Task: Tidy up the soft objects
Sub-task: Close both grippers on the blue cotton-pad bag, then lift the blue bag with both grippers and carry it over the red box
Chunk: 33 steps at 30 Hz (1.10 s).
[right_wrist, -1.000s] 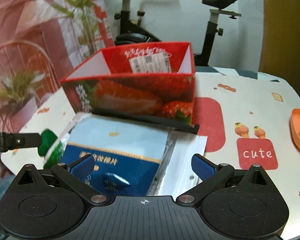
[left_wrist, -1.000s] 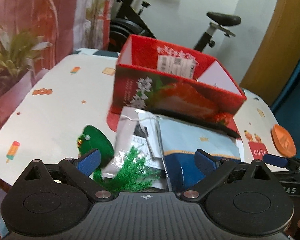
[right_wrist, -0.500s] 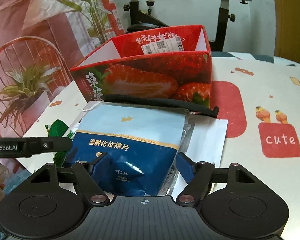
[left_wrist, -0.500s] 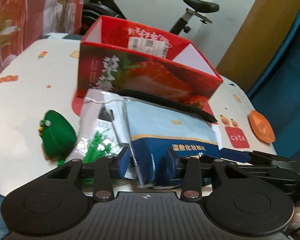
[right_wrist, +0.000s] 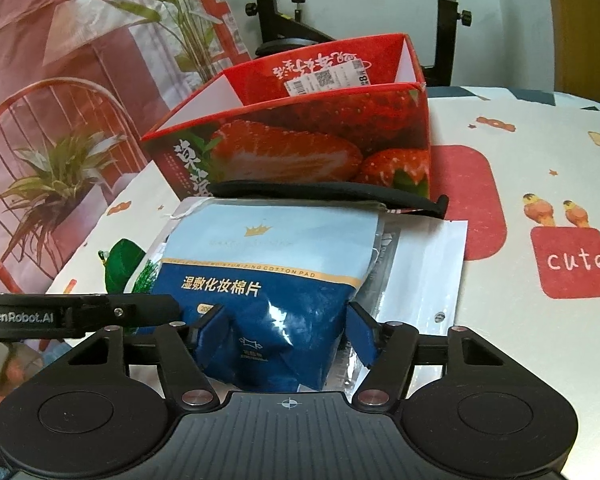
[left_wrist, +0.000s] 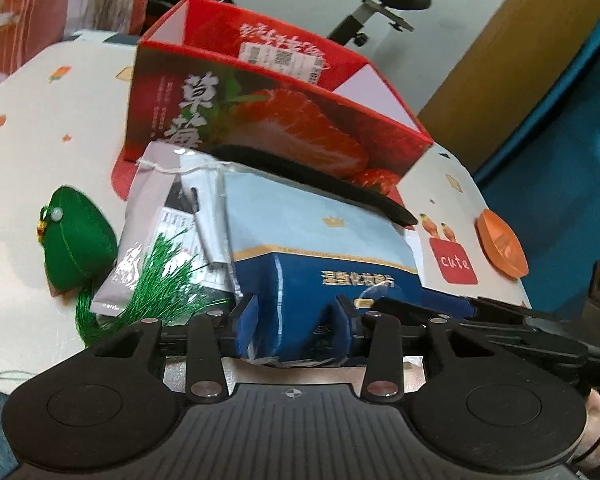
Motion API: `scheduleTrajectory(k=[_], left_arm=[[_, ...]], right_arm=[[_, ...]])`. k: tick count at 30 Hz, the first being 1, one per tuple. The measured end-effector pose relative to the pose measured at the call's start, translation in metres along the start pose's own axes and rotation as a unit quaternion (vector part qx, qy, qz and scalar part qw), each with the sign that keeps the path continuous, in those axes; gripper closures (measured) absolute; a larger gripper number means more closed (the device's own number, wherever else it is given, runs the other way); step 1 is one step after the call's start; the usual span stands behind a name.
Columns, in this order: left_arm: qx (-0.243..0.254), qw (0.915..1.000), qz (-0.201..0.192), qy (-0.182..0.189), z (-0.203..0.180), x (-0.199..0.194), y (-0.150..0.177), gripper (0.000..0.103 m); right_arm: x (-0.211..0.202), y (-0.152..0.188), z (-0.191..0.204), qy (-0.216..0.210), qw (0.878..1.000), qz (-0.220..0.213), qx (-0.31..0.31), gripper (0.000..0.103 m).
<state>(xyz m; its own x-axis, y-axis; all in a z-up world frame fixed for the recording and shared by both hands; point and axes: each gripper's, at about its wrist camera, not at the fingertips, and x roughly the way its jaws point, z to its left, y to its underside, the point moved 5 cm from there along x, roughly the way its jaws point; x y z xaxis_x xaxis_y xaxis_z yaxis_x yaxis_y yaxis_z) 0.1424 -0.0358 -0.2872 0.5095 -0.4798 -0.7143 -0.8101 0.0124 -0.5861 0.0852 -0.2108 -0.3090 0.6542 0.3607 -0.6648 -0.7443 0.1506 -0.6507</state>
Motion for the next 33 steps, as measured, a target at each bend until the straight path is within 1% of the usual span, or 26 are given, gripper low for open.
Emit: scheduleTrajectory(k=[4, 9, 12, 14, 17, 19, 22, 28, 33], left_arm=[[-0.019, 0.9998, 0.003, -0.001, 0.008, 0.004, 0.0, 0.06], [-0.016, 0.9999, 0.004, -0.006, 0.006, 0.006, 0.0, 0.059], [-0.015, 0.9999, 0.003, -0.003, 0.006, 0.007, 0.001, 0.058], [-0.012, 0.9999, -0.001, 0.003, 0.004, 0.006, 0.001, 0.058], [-0.007, 0.9999, -0.006, 0.003, 0.003, 0.002, 0.001, 0.058], [-0.007, 0.9999, -0.01, 0.004, 0.005, 0.0, 0.0, 0.058], [-0.003, 0.9997, -0.023, 0.003, 0.003, -0.007, -0.002, 0.058], [0.031, 0.9978, -0.058, 0.005, -0.009, -0.026, -0.007, 0.057], [0.031, 0.9961, -0.081, 0.014, -0.013, -0.042, -0.02, 0.057]], right_arm=[[0.001, 0.001, -0.002, -0.008, 1.0, 0.003, 0.007, 0.046], [0.002, 0.001, 0.0, -0.01, 1.0, 0.005, 0.005, 0.049], [0.002, 0.002, 0.001, -0.014, 1.0, 0.004, 0.003, 0.055], [0.0, 0.002, 0.005, -0.011, 1.0, 0.002, -0.011, 0.059], [-0.005, 0.001, 0.015, -0.007, 0.999, -0.008, -0.039, 0.061], [-0.008, 0.0, 0.018, -0.008, 0.999, -0.014, -0.046, 0.061], [-0.012, -0.004, 0.021, -0.014, 0.998, -0.024, -0.048, 0.061], [-0.025, -0.015, 0.024, -0.02, 0.998, -0.046, -0.048, 0.062], [-0.041, -0.034, 0.037, -0.024, 0.995, -0.074, -0.068, 0.062]])
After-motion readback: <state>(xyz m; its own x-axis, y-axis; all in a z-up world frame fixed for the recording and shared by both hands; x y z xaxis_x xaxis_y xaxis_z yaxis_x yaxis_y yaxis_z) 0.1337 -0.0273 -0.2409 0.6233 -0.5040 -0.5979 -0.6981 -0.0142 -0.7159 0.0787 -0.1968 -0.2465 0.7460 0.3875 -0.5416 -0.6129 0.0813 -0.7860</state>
